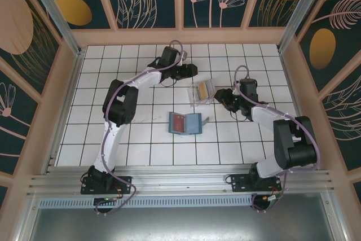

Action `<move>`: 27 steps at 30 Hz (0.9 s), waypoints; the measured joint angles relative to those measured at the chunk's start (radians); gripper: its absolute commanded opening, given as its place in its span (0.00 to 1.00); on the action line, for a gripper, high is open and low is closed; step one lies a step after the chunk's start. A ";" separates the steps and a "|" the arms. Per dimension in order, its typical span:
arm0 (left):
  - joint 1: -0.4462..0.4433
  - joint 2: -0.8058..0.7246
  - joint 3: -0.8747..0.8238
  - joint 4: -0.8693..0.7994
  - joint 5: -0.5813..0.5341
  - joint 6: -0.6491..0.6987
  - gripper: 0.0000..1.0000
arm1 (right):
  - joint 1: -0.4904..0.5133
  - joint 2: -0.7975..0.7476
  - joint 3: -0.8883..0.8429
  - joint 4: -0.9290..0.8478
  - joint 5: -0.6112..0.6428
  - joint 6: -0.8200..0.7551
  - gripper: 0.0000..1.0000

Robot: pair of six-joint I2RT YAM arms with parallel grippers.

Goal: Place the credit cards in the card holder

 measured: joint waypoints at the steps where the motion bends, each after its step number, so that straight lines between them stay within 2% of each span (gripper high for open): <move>1: -0.002 0.006 -0.003 0.002 0.016 -0.006 0.64 | 0.000 0.010 0.000 0.015 0.000 0.003 0.41; 5: -0.007 0.004 -0.060 0.048 0.064 -0.024 0.64 | 0.000 0.058 -0.001 0.083 -0.011 0.023 0.41; 8: -0.010 -0.024 -0.162 0.085 0.092 -0.038 0.65 | 0.001 0.099 -0.001 0.134 -0.032 0.034 0.41; 13: 0.000 -0.158 -0.353 0.137 0.088 -0.049 0.65 | 0.016 0.159 0.050 0.160 -0.053 0.034 0.41; 21: 0.007 -0.320 -0.505 0.143 0.011 -0.046 0.65 | 0.077 0.303 0.225 0.152 -0.075 0.010 0.41; 27: 0.013 -0.390 -0.578 0.116 -0.070 -0.018 0.65 | 0.106 0.311 0.288 0.058 -0.067 -0.072 0.42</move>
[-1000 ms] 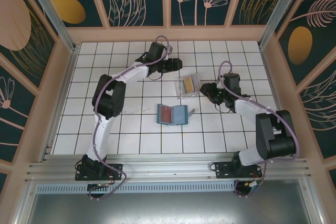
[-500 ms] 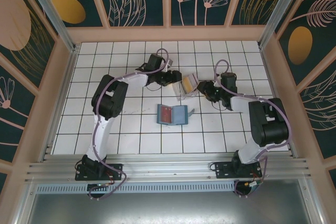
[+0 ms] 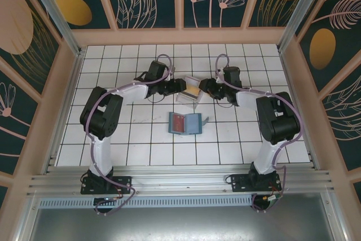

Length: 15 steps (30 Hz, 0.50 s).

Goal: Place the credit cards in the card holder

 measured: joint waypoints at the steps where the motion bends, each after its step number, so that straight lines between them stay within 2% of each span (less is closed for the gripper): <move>1: 0.000 -0.014 -0.010 -0.006 -0.015 0.006 0.65 | -0.001 -0.004 0.006 -0.024 0.009 -0.019 0.42; 6: 0.001 -0.094 -0.072 -0.005 -0.061 0.013 0.65 | -0.015 -0.026 0.057 -0.145 0.055 -0.140 0.46; 10: 0.001 -0.103 -0.102 0.009 -0.063 0.012 0.64 | -0.016 -0.019 0.173 -0.253 0.079 -0.273 0.58; 15: 0.001 -0.077 -0.105 0.018 -0.063 0.003 0.64 | -0.005 0.040 0.322 -0.325 0.109 -0.417 0.60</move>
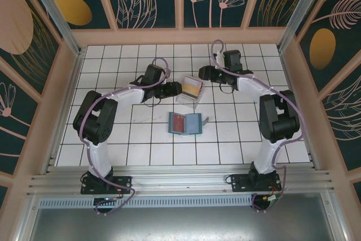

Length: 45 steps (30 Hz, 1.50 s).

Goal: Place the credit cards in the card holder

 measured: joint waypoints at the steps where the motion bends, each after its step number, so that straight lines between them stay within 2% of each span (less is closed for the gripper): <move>1: 0.000 0.006 0.000 0.002 0.000 -0.002 0.64 | 0.006 0.018 0.027 -0.021 0.009 -0.030 0.60; 7: 0.000 0.059 0.018 0.010 0.000 -0.005 0.65 | 0.056 0.101 0.089 -0.117 0.061 -0.154 0.61; 13: 0.000 0.094 0.027 0.020 0.000 -0.010 0.65 | 0.094 0.114 0.101 -0.157 0.095 -0.203 0.62; 25: 0.000 0.134 0.033 0.062 0.015 -0.025 0.64 | 0.111 0.165 0.156 -0.187 0.185 -0.240 0.62; 45: 0.006 0.130 -0.005 0.129 0.024 -0.048 0.64 | 0.118 0.159 0.159 -0.191 0.237 -0.245 0.61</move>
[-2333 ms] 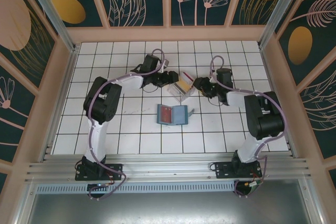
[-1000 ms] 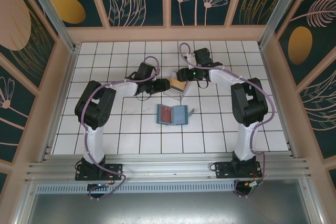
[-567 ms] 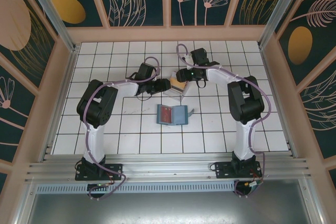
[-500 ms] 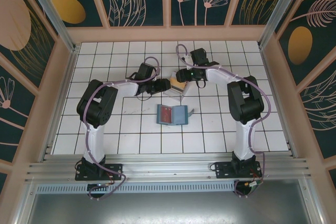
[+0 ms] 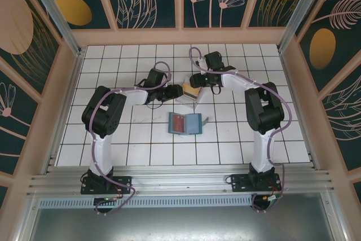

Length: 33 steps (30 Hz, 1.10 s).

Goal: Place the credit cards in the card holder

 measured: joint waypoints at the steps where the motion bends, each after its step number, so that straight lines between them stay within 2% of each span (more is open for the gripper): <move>1: 0.000 0.000 -0.002 0.004 0.002 0.000 0.64 | 0.000 -0.003 -0.001 0.000 0.004 0.000 0.61; 6: 0.001 -0.004 -0.013 0.021 0.003 -0.003 0.64 | -0.004 -0.019 -0.001 0.004 0.018 0.004 0.59; 13: 0.001 -0.004 -0.015 0.027 0.003 -0.006 0.64 | -0.006 -0.025 -0.001 0.006 0.012 0.009 0.51; 19: 0.001 -0.004 -0.015 0.028 0.003 -0.007 0.64 | -0.006 -0.029 -0.002 0.008 0.001 0.010 0.42; 26: 0.001 -0.004 -0.015 0.028 0.003 -0.007 0.64 | -0.008 -0.052 -0.005 0.011 0.001 0.006 0.25; 33: 0.001 -0.004 -0.015 0.028 0.003 -0.007 0.64 | -0.008 -0.058 -0.005 0.011 -0.018 -0.006 0.18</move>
